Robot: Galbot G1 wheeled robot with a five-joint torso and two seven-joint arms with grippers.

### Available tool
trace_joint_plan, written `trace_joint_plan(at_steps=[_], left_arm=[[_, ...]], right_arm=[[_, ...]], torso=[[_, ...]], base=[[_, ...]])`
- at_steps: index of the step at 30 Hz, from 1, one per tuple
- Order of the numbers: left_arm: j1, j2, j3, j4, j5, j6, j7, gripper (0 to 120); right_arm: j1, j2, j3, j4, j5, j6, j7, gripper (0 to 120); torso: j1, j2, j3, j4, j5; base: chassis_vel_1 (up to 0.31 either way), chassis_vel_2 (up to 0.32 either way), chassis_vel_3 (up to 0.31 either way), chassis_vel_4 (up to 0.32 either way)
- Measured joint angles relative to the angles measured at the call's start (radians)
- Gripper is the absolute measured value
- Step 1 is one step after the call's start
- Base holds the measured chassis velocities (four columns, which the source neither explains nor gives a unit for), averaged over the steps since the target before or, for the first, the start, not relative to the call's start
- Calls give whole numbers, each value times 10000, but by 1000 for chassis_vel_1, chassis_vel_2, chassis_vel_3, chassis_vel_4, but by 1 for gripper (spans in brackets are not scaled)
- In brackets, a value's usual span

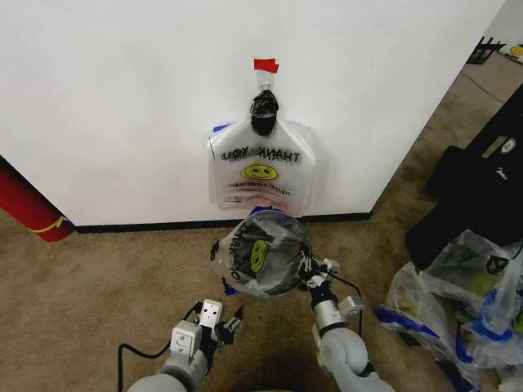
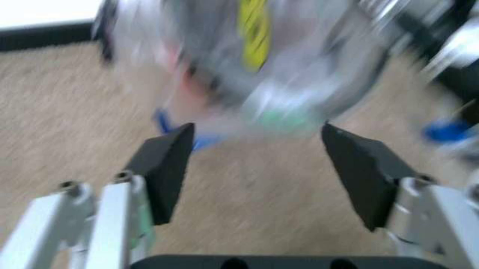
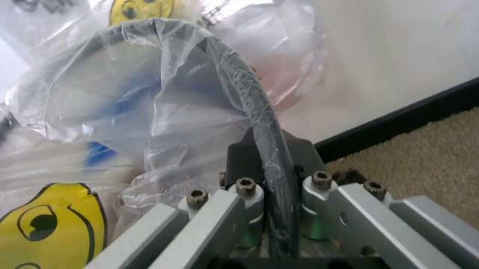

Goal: Pick up the garbage bag from the wall and place it over the trash bin.

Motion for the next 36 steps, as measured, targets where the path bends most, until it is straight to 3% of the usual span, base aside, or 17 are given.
trace_joint_plan(at_steps=[4, 8, 16, 27, 36], left_arm=[[-265, -301, 147, -152, -263, -447, 149, 84], [-680, -787, 356, 46, -283, -657, 376, 67], [-1464, -965, 636, 543, -250, -481, 427, 41], [-2328, -1407, 1381, 939, -395, 357, -788, 0], [-2707, -1804, 1938, 1490, 451, 752, -889, 0]], right_arm=[[-174, -17, -117, 87, -356, 92, -73, 0], [-349, -49, -236, 252, -733, 241, -198, 0], [-437, -86, -364, 449, -1040, 318, -253, 0], [-663, -317, -278, 929, -1742, -121, -444, 0], [-908, -726, -86, 1768, -1701, -818, -563, 0]], torso=[[0, 0, 1, -2, -1], [0, 0, 0, -1, 0], [0, -1, 1, -1, 0], [0, 0, 1, -2, 0], [0, 0, 0, 0, 2]], base=[[0, 0, 0, 0], [0, 0, 0, 0], [0, 0, 0, 0], [0, 0, 0, 0], [0, 0, 0, 0]])
